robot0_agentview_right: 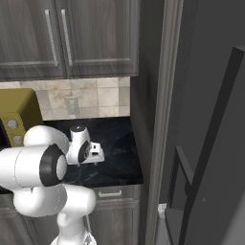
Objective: Retrieve the butter from the fridge and place it on a plate on the dining table. Then retrieve the butter knife by the fridge and place it near the plate.
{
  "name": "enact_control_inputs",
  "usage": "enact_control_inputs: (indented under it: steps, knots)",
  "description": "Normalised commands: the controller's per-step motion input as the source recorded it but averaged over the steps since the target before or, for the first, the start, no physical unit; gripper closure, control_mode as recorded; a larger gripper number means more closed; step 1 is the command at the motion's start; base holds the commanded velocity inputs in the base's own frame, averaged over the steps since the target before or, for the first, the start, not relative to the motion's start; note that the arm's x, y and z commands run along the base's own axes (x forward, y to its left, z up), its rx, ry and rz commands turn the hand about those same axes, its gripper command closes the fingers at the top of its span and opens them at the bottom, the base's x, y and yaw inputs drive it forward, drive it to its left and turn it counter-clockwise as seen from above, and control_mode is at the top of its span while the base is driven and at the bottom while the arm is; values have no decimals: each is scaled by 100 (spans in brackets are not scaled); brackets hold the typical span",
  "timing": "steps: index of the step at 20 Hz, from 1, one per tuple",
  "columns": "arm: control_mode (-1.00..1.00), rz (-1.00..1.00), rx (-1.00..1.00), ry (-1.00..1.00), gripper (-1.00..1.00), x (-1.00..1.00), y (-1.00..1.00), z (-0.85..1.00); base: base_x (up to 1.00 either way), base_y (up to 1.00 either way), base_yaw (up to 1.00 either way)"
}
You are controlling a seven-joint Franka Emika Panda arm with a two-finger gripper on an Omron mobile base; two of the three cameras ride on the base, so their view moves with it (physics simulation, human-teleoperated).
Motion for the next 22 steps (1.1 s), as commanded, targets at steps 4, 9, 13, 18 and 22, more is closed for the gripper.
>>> enact_control_inputs:
  steps: [4,9,13,18,22]
  knots:
    - [-100,0,0,4,-100,26,0,-26,0,0,0]
    - [-100,0,0,4,-100,11,0,-28,0,0,0]
    - [-100,0,0,1,100,-13,0,-39,0,0,0]
    - [-100,0,0,0,100,-38,-2,-34,0,0,0]
    - [-100,0,0,0,100,-7,6,-16,0,0,0]
